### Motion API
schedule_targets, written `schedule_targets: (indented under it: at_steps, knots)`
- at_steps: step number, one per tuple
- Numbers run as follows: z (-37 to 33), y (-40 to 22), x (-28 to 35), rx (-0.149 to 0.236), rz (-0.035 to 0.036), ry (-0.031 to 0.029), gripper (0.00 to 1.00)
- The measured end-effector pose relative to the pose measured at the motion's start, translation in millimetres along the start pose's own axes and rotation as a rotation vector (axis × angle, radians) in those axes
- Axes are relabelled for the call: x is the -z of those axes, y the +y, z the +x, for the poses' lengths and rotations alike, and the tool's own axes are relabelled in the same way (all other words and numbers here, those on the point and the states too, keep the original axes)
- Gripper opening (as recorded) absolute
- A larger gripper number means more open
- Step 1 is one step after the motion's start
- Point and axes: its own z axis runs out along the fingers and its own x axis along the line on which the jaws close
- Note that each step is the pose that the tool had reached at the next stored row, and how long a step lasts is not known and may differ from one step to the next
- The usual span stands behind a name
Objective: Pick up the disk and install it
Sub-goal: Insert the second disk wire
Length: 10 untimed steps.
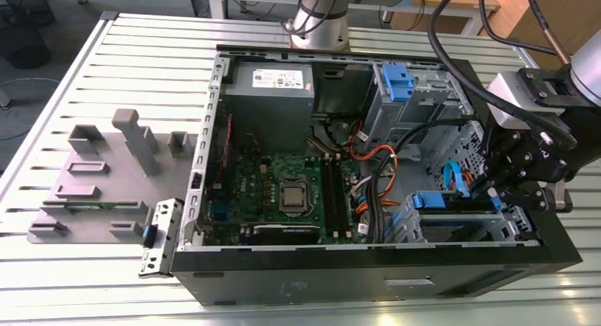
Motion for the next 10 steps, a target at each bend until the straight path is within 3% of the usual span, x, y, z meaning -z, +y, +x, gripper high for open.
schedule_targets:
  at_steps: [10]
  knots:
    - [0.2, -0.1, -4.0, 0.0, 0.0, -0.0002, 0.16]
